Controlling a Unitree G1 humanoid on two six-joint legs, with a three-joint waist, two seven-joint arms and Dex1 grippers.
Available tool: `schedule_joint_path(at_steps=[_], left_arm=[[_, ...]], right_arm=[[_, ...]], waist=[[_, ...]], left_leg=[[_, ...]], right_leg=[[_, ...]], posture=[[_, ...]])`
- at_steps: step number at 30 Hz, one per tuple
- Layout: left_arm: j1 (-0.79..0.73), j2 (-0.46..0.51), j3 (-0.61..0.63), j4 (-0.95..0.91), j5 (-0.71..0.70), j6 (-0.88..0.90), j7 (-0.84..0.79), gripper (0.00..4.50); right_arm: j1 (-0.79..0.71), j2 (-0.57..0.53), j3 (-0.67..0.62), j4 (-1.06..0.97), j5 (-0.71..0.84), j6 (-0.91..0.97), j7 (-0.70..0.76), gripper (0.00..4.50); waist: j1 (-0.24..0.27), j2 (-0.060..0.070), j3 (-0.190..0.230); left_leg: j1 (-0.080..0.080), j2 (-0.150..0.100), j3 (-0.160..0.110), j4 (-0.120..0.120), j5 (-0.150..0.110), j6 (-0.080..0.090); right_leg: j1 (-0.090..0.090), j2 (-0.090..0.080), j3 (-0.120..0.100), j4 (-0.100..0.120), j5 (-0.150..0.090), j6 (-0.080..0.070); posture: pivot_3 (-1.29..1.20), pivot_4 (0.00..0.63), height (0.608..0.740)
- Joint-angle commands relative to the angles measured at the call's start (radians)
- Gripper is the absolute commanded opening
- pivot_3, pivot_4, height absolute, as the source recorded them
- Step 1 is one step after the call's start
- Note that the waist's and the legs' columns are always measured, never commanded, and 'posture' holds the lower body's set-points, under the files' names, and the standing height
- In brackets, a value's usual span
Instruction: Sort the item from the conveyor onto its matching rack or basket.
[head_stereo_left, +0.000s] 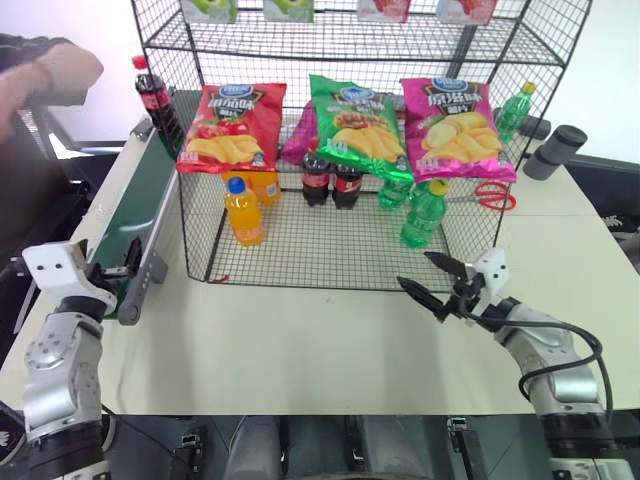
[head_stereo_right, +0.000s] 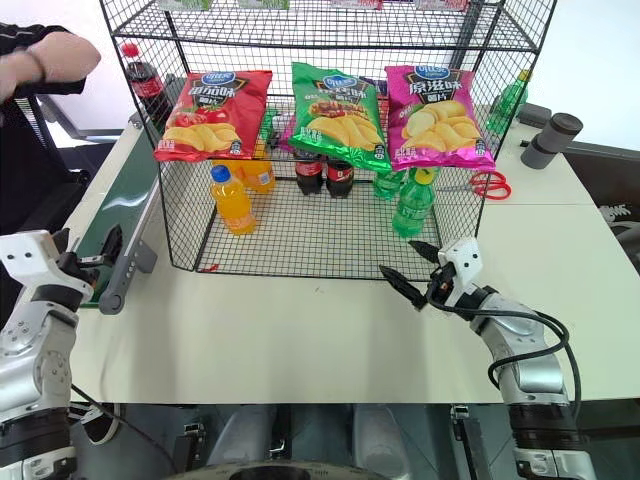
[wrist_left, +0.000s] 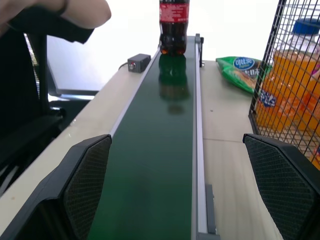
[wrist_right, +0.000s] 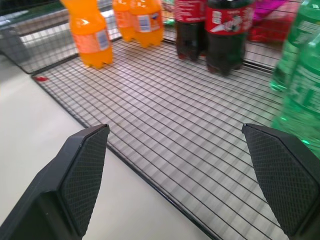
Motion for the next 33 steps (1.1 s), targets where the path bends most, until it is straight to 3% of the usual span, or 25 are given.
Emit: schedule_joint_path(at_steps=[1, 33], left_arm=[[-0.013, -0.004, 0.001, -0.011, 0.004, -0.03, -0.004, 4.5], [-0.081, 0.001, -0.024, 0.108, 0.094, -0.079, 0.043, 4.5]], right_arm=[[0.011, -0.007, 0.005, -0.071, 0.023, 0.013, 0.021, 4.42], [-0.023, 0.015, 0.041, -0.084, 0.003, -0.034, 0.074, 4.42]], waist=[[0.0, 0.0, 0.0], [0.0, -0.001, 0.0]], left_leg=[[0.0, 0.0, 0.0, 0.0, 0.0, 0.0], [0.0, 0.0, 0.0, 0.0, 0.0, 0.0]], right_leg=[[0.0, 0.0, 0.0, 0.0, 0.0, 0.0], [0.0, 0.0, -0.001, 0.0, 0.0, 0.0]], posture=[[0.0, 0.15, 0.74], [0.0, 0.15, 0.74]])
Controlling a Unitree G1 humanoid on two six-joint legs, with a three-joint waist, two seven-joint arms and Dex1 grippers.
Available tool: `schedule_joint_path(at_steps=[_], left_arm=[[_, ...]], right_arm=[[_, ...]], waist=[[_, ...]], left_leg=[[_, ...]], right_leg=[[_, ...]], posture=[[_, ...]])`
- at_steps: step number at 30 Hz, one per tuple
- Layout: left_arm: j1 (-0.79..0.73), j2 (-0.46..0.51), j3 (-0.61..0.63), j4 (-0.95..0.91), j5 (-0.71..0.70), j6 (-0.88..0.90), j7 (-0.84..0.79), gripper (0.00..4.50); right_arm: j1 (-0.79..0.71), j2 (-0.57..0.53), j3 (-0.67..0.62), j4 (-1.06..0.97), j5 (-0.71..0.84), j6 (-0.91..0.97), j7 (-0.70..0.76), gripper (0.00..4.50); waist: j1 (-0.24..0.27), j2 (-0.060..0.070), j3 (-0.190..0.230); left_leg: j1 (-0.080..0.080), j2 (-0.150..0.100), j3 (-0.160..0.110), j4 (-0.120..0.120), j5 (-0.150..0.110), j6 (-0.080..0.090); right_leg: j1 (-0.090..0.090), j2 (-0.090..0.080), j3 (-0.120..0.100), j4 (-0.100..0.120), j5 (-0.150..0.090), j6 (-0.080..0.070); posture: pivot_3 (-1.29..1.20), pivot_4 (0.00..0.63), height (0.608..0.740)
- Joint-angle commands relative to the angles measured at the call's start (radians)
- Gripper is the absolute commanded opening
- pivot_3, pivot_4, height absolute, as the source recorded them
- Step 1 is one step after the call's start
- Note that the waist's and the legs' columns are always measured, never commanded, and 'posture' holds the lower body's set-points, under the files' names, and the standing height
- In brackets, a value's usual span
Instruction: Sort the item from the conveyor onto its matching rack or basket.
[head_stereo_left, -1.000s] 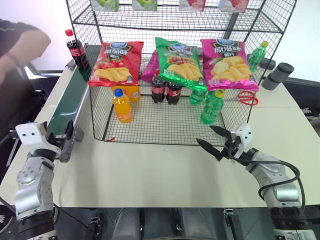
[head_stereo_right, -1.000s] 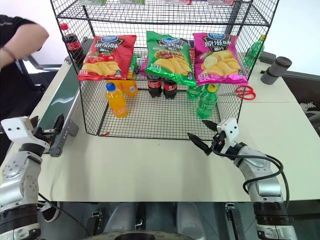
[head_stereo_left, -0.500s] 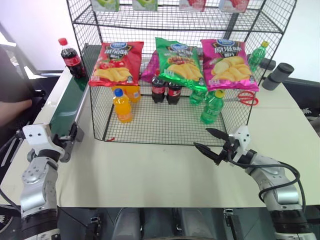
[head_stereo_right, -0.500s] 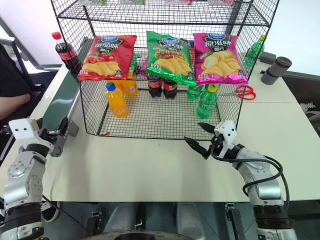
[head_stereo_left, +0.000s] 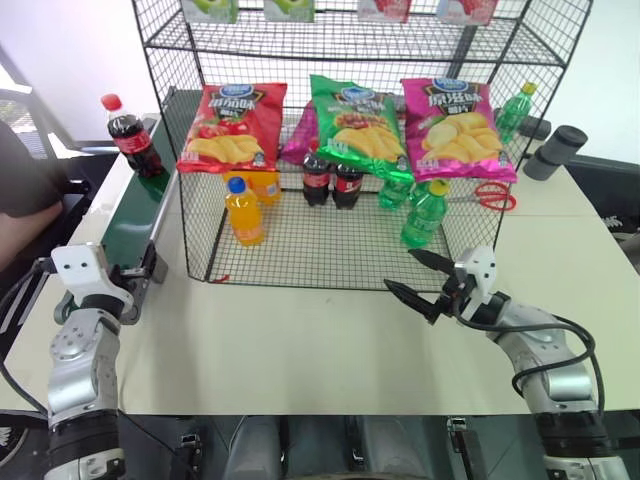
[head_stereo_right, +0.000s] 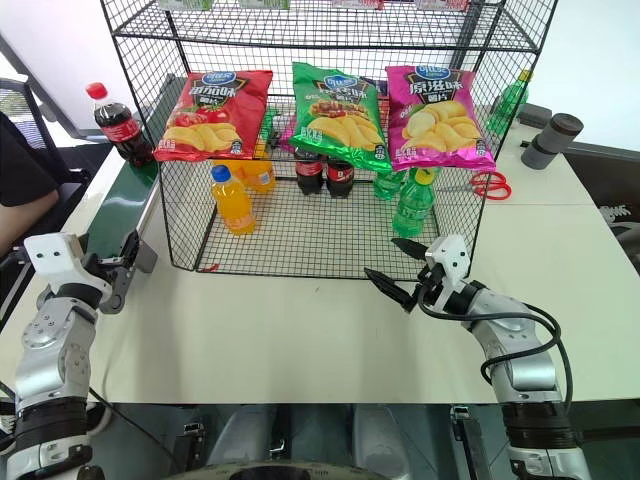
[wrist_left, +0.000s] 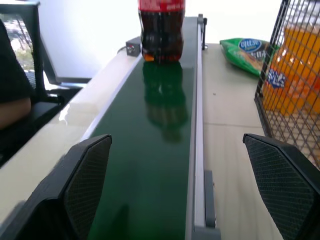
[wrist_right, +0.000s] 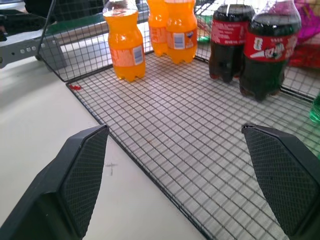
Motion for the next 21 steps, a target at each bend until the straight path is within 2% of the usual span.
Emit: schedule_joint_path(at_steps=[1, 10, 21], left_arm=[[-0.01, 0.014, 0.013, 0.009, 0.017, -0.034, 0.011, 4.5], [-0.023, 0.029, 0.028, 0.052, 0.029, -0.078, 0.016, 4.5], [-0.016, 0.043, 0.043, 0.069, 0.029, -0.119, 0.035, 4.5]], right_arm=[[-0.004, -0.001, 0.015, -0.066, 0.013, -0.017, 0.022, 4.42], [-0.029, -0.002, 0.068, -0.17, 0.046, 0.049, 0.043, 4.42], [-0.033, 0.009, 0.099, -0.127, 0.03, 0.013, 0.057, 4.42]], waist=[[0.0, 0.0, 0.0], [0.0, 0.0, 0.0], [-0.001, 0.0, 0.0]], left_leg=[[0.0, 0.0, 0.0, 0.0, 0.0, 0.0], [0.0, 0.0, 0.0, 0.0, 0.0, 0.0], [0.0, 0.0, 0.0, 0.0, 0.0, 0.0]], right_leg=[[0.0, 0.0, 0.0, 0.0, 0.0, 0.0], [0.0, 0.0, 0.0, 0.0, 0.0, 0.0], [0.0, -0.001, 0.0, 0.0, 0.0, 0.0]], posture=[[0.0, 0.15, 0.74], [0.0, 0.15, 0.74], [0.0, 0.15, 0.74]])
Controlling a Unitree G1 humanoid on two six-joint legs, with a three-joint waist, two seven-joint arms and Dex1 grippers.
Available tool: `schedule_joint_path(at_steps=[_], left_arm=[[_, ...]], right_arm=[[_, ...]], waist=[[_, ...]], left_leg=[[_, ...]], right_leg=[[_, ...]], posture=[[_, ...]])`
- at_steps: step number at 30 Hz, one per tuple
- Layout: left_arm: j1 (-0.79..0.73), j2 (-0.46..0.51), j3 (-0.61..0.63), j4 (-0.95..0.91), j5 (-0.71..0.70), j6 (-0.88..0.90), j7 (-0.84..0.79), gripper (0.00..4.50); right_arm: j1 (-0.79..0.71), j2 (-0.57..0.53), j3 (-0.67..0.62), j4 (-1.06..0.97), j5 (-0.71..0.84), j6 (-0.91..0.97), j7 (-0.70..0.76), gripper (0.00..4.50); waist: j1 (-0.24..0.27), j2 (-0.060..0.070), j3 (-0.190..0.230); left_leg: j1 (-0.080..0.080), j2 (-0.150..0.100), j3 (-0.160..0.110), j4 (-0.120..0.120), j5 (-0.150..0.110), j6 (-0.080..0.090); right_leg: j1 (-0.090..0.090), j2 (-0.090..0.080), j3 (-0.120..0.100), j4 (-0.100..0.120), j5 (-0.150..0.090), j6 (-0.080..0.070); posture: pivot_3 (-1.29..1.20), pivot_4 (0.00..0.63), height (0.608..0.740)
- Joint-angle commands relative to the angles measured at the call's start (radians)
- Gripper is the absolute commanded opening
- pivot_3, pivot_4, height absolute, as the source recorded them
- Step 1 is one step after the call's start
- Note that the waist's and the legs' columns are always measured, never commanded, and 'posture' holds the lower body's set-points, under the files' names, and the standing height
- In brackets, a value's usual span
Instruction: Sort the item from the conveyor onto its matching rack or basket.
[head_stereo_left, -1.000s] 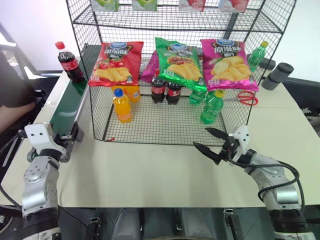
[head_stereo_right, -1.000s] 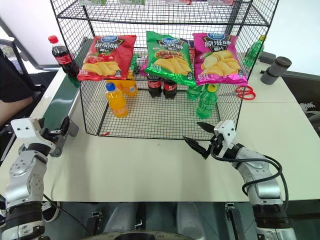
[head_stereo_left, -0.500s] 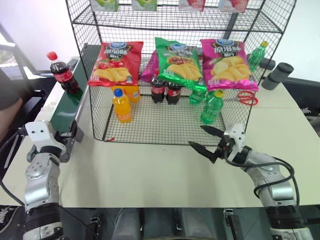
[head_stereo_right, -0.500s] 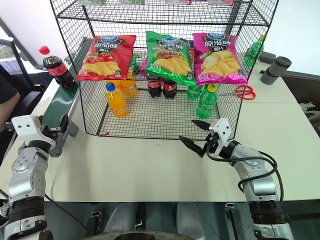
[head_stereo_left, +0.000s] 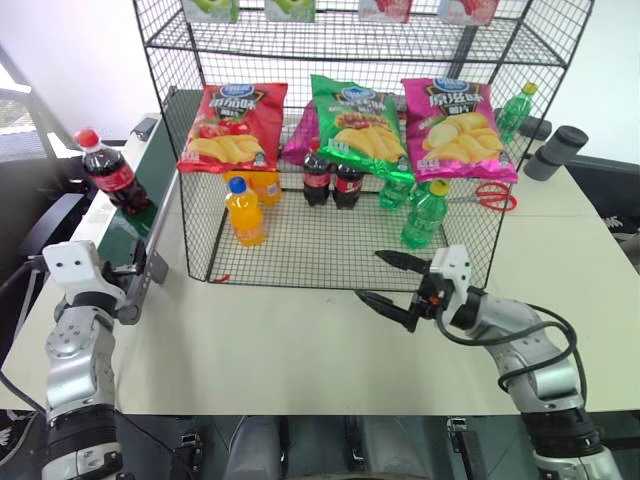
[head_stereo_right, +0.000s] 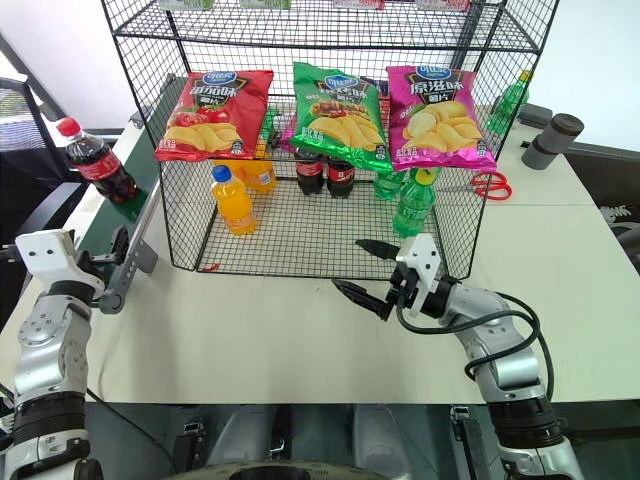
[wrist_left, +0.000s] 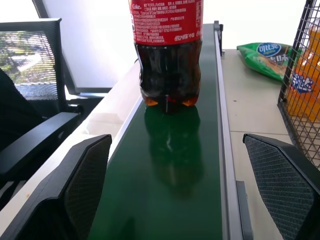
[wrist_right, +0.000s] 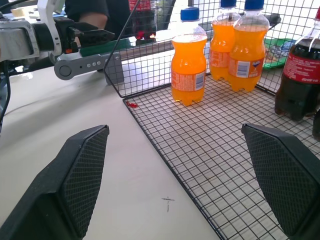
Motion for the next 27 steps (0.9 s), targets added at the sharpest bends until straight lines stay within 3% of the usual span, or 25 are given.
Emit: schedule_joint_path(at_steps=[1, 23, 26, 27], left_arm=[[-0.008, 0.022, 0.035, -0.006, 0.001, -0.037, 0.011, 4.5], [0.0, 0.043, 0.057, 0.014, -0.002, -0.055, 0.022, 4.5], [0.009, 0.042, 0.059, 0.006, 0.001, -0.061, 0.023, 3.78], [0.012, 0.044, 0.06, 0.002, 0.003, -0.057, 0.026, 3.29]], right_arm=[[-0.009, 0.007, -0.003, -0.003, 0.004, -0.027, 0.01, 4.42], [0.014, 0.007, 0.019, 0.015, -0.02, -0.059, 0.028, 4.42], [0.012, 0.007, 0.02, 0.015, -0.021, -0.059, 0.028, 4.5], [0.011, 0.006, 0.02, 0.016, -0.021, -0.059, 0.028, 4.5]], waist=[[0.0, 0.0, 0.0], [-0.001, 0.0, 0.0], [0.0, 0.0, 0.0], [0.0, 0.0, 0.0]], left_leg=[[0.0, 0.0, 0.0, 0.0, 0.0, 0.0], [0.0, 0.0, 0.0, 0.0, 0.0, 0.0], [0.0, 0.0, 0.0, 0.0, 0.0, 0.0], [0.0, 0.0, 0.0, 0.0, 0.0, 0.0]], right_leg=[[0.0, 0.0, 0.0, 0.0, 0.0, 0.0], [0.0, -0.001, 0.0, 0.0, 0.0, 0.0], [0.0, -0.001, 0.0, 0.0, 0.0, 0.0], [0.0, -0.001, 0.0, 0.0, 0.0, 0.0]], posture=[[0.0, 0.15, 0.74], [0.0, 0.15, 0.74], [0.0, 0.15, 0.74], [0.0, 0.15, 0.74]])
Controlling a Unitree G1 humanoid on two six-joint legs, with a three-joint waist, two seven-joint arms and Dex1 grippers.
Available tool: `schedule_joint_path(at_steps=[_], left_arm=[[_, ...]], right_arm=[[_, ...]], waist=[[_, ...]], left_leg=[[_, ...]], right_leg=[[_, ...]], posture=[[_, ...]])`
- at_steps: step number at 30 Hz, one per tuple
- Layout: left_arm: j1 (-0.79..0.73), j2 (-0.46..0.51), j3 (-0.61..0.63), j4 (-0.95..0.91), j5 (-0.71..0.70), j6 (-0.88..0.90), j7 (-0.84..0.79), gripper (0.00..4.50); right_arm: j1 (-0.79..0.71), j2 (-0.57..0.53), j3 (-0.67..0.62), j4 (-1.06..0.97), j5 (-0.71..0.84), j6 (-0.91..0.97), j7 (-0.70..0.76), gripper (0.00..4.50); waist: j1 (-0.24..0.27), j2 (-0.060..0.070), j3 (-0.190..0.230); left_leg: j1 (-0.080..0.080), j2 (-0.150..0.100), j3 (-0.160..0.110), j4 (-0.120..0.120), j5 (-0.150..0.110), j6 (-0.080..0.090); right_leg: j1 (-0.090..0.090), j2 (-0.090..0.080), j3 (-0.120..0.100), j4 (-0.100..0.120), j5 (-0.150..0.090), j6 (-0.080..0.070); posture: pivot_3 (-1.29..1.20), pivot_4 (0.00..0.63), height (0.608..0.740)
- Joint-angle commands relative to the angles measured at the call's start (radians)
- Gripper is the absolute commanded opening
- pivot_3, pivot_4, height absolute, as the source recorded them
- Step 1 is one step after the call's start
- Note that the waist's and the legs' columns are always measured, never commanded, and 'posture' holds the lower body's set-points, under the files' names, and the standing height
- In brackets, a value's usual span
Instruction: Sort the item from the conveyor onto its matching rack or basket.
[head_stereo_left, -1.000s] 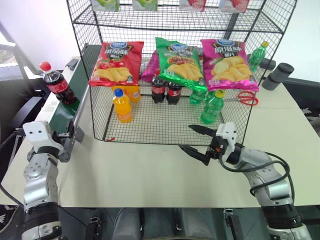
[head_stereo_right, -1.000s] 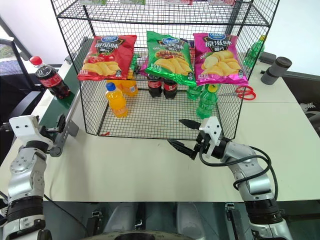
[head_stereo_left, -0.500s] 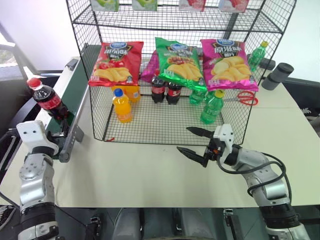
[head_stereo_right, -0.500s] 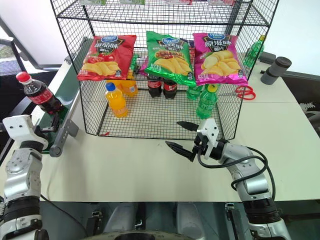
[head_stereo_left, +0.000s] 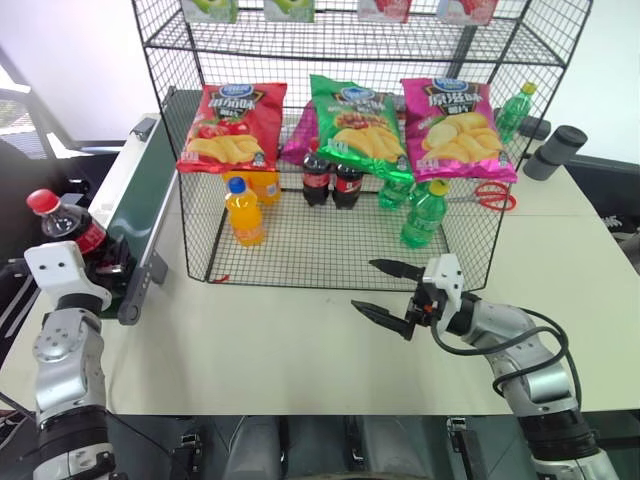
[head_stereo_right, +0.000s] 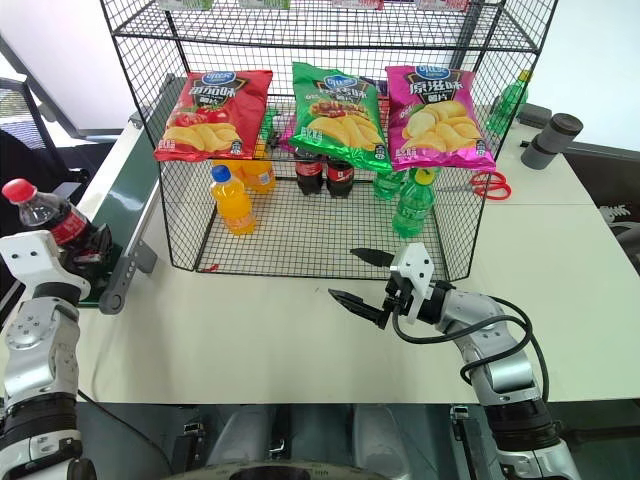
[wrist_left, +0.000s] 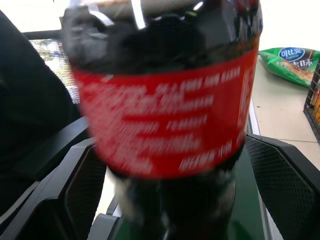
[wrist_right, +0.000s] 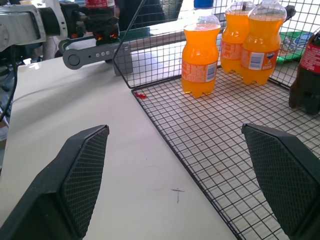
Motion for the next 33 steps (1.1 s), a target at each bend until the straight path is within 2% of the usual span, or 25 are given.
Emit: schedule_joint_path(at_steps=[1, 5, 8, 13, 16, 19, 24, 27, 33], left_arm=[[0.008, 0.025, 0.029, -0.029, 0.002, -0.017, 0.005, 2.95], [0.005, 0.045, 0.075, -0.091, -0.059, -0.03, -0.03, 2.95], [0.0, 0.091, 0.093, -0.17, -0.134, 0.029, -0.101, 2.95], [0.066, 0.222, 0.07, -0.433, -0.421, 0.281, -0.354, 2.95], [0.107, 0.267, 0.042, -0.548, -0.545, 0.405, -0.431, 2.95], [0.124, 0.306, -0.057, -0.658, -0.621, 0.528, -0.479, 2.95], [0.089, 0.29, -0.268, -0.696, -0.568, 0.571, -0.56, 2.95], [0.01, 0.247, -0.41, -0.659, -0.491, 0.551, -0.596, 2.95], [-0.131, 0.164, -0.607, -0.556, -0.355, 0.488, -0.709, 2.95]], right_arm=[[-0.004, 0.004, -0.008, -0.007, 0.006, -0.018, 0.002, 4.5], [-0.003, -0.002, -0.011, -0.019, 0.012, -0.008, 0.001, 4.5], [-0.004, -0.006, -0.014, -0.026, 0.017, 0.002, 0.002, 4.5], [-0.026, -0.005, -0.013, -0.029, 0.033, 0.034, 0.002, 4.5], [-0.046, 0.003, -0.017, -0.044, 0.061, 0.084, -0.009, 4.5], [-0.076, 0.012, -0.031, -0.077, 0.115, 0.157, -0.039, 4.5], [-0.1, 0.013, -0.044, -0.136, 0.192, 0.261, -0.083, 4.5], [-0.102, 0.014, -0.043, -0.168, 0.241, 0.323, -0.095, 4.5], [-0.12, 0.027, -0.031, -0.212, 0.272, 0.381, -0.132, 4.5]], waist=[[0.0, 0.0, 0.0], [0.0, -0.001, 0.0], [-0.001, -0.006, 0.0], [-0.001, -0.005, 0.0], [-0.003, -0.004, 0.0], [-0.004, -0.003, 0.001], [-0.005, -0.002, 0.002], [0.002, -0.002, 0.002], [0.0, -0.002, 0.002]], left_leg=[[0.0, 0.0, 0.0, 0.0, 0.0, 0.0], [0.0, 0.0, 0.0, 0.0, 0.0, 0.0], [-0.002, 0.0, -0.001, 0.0, 0.0, 0.0], [-0.003, 0.0, -0.001, 0.0, 0.0, -0.001], [-0.003, -0.001, -0.001, -0.001, 0.0, -0.001], [-0.002, 0.0, -0.001, -0.002, 0.0, -0.001], [-0.002, 0.0, -0.001, -0.002, 0.0, -0.001], [-0.002, -0.001, -0.001, -0.002, 0.0, -0.001], [-0.003, -0.002, 0.0, -0.002, 0.0, 0.0]], right_leg=[[0.0, 0.0, 0.0, 0.0, 0.0, 0.0], [0.0, 0.0, 0.0, 0.0, 0.0, 0.0], [-0.002, 0.0, 0.0, 0.0, 0.0, 0.0], [-0.002, -0.002, -0.001, -0.002, 0.0, 0.0], [-0.001, -0.004, 0.0, -0.004, 0.0, -0.001], [-0.001, -0.004, -0.001, -0.004, -0.001, -0.001], [-0.002, -0.003, -0.001, -0.003, -0.001, -0.001], [-0.002, -0.002, -0.001, -0.003, -0.001, -0.001], [-0.001, -0.001, 0.0, -0.004, 0.0, -0.001]], posture=[[0.0, 0.15, 0.74], [0.0, 0.15, 0.74], [0.0, 0.15, 0.74], [0.0, 0.15, 0.74], [0.0, 0.15, 0.74], [0.0, 0.15, 0.74], [0.0, 0.15, 0.74], [0.0, 0.15, 0.74], [0.0, 0.15, 0.74]])
